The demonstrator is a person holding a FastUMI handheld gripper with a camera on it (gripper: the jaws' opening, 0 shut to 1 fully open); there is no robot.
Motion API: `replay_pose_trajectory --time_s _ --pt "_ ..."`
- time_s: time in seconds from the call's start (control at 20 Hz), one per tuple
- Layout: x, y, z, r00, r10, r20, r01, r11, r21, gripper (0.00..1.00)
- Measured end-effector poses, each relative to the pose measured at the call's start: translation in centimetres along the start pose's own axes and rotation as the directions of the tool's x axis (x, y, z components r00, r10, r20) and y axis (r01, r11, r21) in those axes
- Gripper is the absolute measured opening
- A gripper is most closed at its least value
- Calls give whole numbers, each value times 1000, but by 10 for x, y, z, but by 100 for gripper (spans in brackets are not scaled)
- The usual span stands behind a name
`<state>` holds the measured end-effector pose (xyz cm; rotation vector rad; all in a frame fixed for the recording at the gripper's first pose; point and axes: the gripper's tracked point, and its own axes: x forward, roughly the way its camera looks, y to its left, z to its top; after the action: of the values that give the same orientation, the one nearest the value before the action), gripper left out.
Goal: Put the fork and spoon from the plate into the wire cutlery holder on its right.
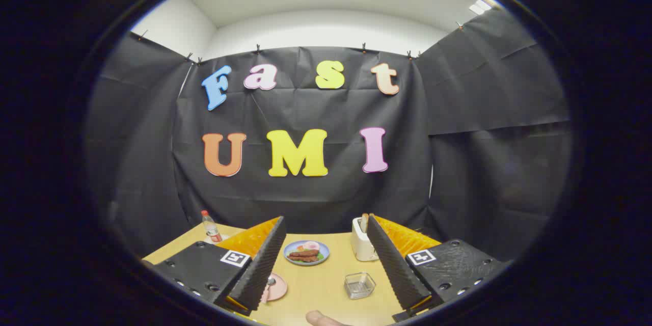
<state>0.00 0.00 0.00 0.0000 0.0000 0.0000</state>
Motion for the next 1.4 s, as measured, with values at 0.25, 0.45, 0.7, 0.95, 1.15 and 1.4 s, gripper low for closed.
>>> replay_pose_trajectory --time_s 0.25,0.45,0.7,0.95,1.15,1.4 --pt "3 1 -10 999 -16 -33 16 1000 5 96" --pt "6 6 -16 998 -7 -61 9 1000 21 96" --pt "17 11 -30 996 -22 -81 21 1000 -8 96" --pt "33 25 -60 990 -3 -139 -2 999 -41 96" --pt "51 40 -101 976 20 -218 -36 997 -71 96" --pt "78 64 -170 937 37 -347 -77 992 -100 96"
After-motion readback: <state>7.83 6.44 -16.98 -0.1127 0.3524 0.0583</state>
